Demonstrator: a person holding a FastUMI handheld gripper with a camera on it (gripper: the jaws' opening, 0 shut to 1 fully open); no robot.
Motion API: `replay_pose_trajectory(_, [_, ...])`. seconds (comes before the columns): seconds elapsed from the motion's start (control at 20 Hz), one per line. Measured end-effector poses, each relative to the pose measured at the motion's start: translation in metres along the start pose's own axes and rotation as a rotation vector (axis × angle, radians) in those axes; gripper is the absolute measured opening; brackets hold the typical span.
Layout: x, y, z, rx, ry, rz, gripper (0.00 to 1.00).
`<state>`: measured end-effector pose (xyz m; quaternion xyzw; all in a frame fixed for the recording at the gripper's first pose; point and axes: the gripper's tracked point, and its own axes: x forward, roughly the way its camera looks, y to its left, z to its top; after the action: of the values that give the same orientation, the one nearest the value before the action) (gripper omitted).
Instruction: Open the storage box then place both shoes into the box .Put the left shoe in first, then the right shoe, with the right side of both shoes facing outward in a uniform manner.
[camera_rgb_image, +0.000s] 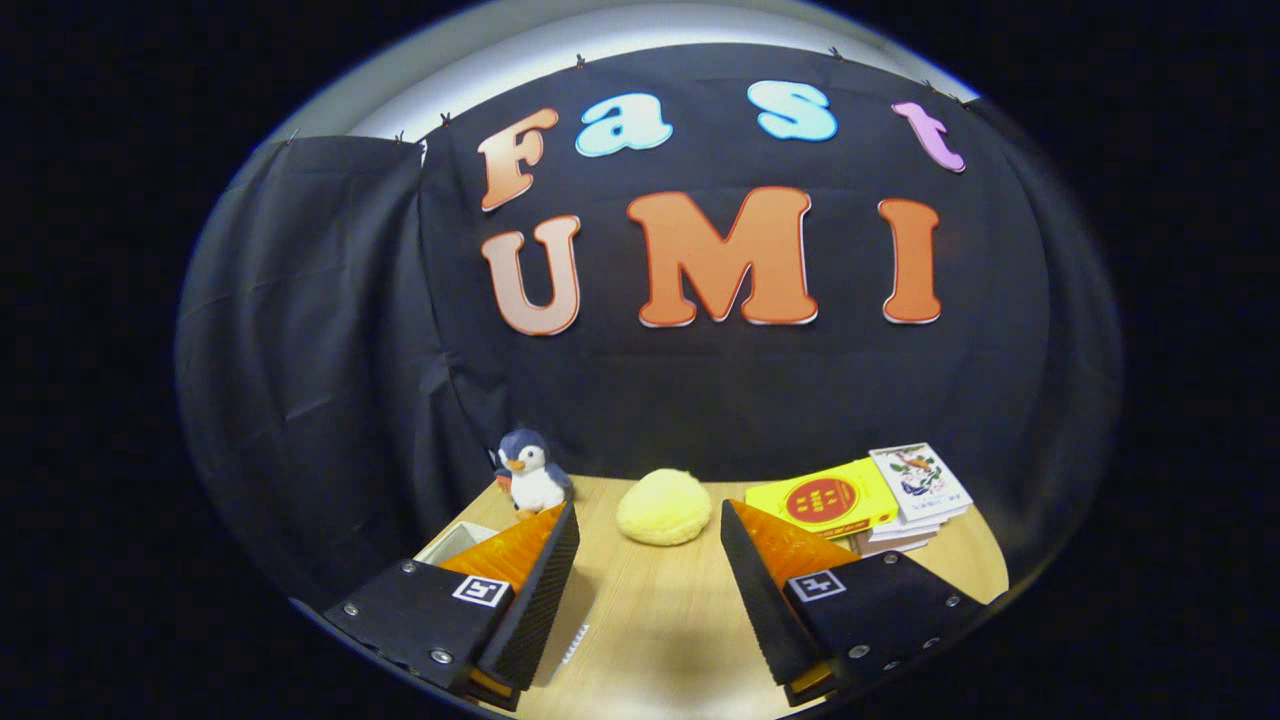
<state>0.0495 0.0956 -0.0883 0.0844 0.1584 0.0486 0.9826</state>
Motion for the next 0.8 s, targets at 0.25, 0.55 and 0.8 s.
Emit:
replay_pose_trajectory(0.25, [-0.04,-0.068,0.042,-0.078,-0.151,-0.091,0.91])
replay_pose_trajectory(0.55, [-0.08,-0.123,0.067,-0.114,-0.254,-0.171,0.93])
replay_pose_trajectory(0.8, [-0.103,-0.146,0.072,-0.167,-0.287,-0.183,0.93])
